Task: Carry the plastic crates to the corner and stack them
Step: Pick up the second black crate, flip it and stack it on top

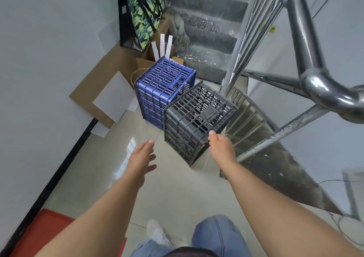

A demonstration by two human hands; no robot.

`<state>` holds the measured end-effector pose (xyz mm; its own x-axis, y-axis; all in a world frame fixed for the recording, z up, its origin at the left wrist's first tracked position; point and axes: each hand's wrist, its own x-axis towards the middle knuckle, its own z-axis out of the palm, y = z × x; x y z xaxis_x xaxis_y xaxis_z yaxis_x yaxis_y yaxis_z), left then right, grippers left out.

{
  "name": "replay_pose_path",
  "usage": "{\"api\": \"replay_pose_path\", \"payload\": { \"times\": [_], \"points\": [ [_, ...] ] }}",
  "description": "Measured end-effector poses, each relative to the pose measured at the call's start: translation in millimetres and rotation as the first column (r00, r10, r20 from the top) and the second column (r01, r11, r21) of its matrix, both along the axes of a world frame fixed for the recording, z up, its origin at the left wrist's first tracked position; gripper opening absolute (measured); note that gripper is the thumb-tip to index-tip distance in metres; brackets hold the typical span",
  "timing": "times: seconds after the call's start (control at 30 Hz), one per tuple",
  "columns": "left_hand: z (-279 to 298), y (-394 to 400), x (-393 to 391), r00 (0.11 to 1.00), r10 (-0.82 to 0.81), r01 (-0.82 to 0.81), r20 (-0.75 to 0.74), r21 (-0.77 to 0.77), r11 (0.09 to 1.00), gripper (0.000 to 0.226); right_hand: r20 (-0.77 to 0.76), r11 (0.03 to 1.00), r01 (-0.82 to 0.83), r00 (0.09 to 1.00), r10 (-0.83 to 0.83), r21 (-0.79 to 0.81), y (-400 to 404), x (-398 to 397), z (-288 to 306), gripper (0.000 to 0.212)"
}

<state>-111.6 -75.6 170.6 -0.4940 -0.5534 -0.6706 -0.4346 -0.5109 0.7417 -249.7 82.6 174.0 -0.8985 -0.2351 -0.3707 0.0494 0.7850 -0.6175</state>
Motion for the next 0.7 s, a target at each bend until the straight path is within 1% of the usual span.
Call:
{"api": "replay_pose_path", "payload": {
  "times": [0.1, 0.17, 0.23, 0.3, 0.37, 0.47, 0.57, 0.63, 0.7],
  "points": [
    [-8, -6, -22, 1.000, 0.002, -0.002, 0.000, -0.004, 1.000, 0.041, -0.007, 0.998, -0.018, 1.000, 0.018, 0.066, 2, -31, -5, 0.054],
    [-17, -7, -38, 1.000, 0.003, -0.002, 0.013, -0.009, 1.000, 0.039, -0.021, 0.990, -0.069, 0.997, 0.072, 0.121, 5, -55, -8, 0.045],
    [-29, -6, -54, 0.999, 0.003, -0.002, 0.033, -0.027, 1.000, 0.038, -0.045, 0.966, -0.170, 0.982, 0.182, 0.194, 8, -82, -16, 0.035],
    [-44, -2, -71, 0.999, -0.003, 0.005, 0.050, -0.043, 0.999, 0.037, -0.041, 0.902, -0.319, 0.938, 0.344, 0.290, 11, -110, -26, 0.046],
    [-62, 5, -88, 0.998, -0.010, 0.012, 0.064, -0.034, 0.999, 0.037, -0.001, 0.798, -0.459, 0.867, 0.499, 0.390, 11, -139, -40, 0.057],
    [-92, 24, -111, 0.996, 0.006, -0.006, 0.087, 0.000, 1.000, 0.036, 0.057, 0.620, -0.591, 0.746, 0.664, 0.515, 9, -182, -70, 0.058],
    [-125, 45, -124, 0.992, 0.018, -0.026, 0.125, 0.060, 0.998, 0.036, 0.121, 0.382, -0.681, 0.568, 0.814, 0.624, 10, -221, -105, 0.056],
    [-146, 54, -127, 0.986, 0.046, -0.062, 0.160, 0.097, 0.993, 0.034, 0.187, 0.236, -0.710, 0.463, 0.866, 0.663, 10, -243, -127, 0.055],
    [-162, 56, -126, 0.977, 0.083, -0.105, 0.194, 0.106, 0.989, 0.029, 0.229, 0.157, -0.718, 0.410, 0.883, 0.678, 7, -262, -145, 0.054]
  ]
}}
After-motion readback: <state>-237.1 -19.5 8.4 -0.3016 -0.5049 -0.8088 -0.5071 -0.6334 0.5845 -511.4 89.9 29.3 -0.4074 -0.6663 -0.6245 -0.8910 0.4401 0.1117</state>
